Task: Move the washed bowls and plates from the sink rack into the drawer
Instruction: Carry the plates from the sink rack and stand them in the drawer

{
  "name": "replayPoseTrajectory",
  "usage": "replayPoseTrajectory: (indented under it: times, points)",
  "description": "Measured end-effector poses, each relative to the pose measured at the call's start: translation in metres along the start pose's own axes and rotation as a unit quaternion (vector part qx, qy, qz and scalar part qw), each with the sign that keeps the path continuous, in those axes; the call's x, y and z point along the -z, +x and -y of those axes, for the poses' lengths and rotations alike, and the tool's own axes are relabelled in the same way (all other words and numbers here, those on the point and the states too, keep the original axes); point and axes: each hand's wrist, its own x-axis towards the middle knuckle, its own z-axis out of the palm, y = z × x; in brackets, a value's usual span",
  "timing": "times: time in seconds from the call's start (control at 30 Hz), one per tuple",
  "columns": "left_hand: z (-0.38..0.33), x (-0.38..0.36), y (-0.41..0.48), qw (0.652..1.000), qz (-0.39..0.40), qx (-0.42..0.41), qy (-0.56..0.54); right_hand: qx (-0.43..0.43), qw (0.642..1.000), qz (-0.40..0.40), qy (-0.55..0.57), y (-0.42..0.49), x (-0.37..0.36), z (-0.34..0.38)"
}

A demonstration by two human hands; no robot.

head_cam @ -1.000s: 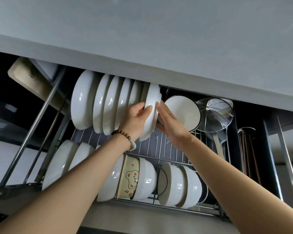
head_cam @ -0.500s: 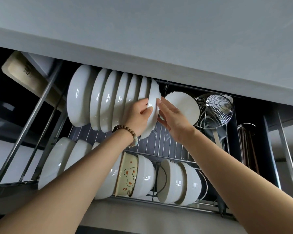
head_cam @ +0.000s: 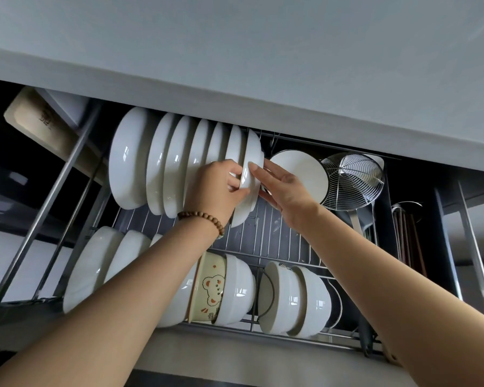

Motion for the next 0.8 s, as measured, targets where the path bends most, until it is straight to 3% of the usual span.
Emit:
replayPoseTrajectory:
  times: [0.1, 0.23, 0.3, 0.47, 0.67, 0.8]
  points:
    - [-0.001, 0.003, -0.002, 0.994, -0.023, -0.043, 0.097, -0.006, 1.0, 0.001, -0.001, 0.0, 0.001, 0.002]
    - [0.005, 0.009, 0.001, 0.956, -0.093, -0.162, 0.227, 0.008, 1.0, 0.018, -0.015, -0.003, 0.002, 0.003]
    - [0.013, 0.011, 0.005, 0.943, -0.083, -0.185, 0.265, 0.034, 0.998, 0.035, -0.035, -0.005, 0.004, 0.003]
    - [0.027, 0.01, 0.004, 0.93, 0.002, -0.142, 0.34, 0.095, 0.987, 0.052, -0.121, -0.01, 0.006, 0.004]
    - [0.02, 0.032, -0.017, 0.923, 0.04, -0.114, 0.366, 0.088, 0.965, 0.025, -0.245, -0.04, 0.004, 0.01]
    - [0.015, 0.061, -0.062, 0.913, 0.072, -0.12, 0.384, 0.095, 0.946, 0.059, -0.305, -0.1, 0.001, 0.009]
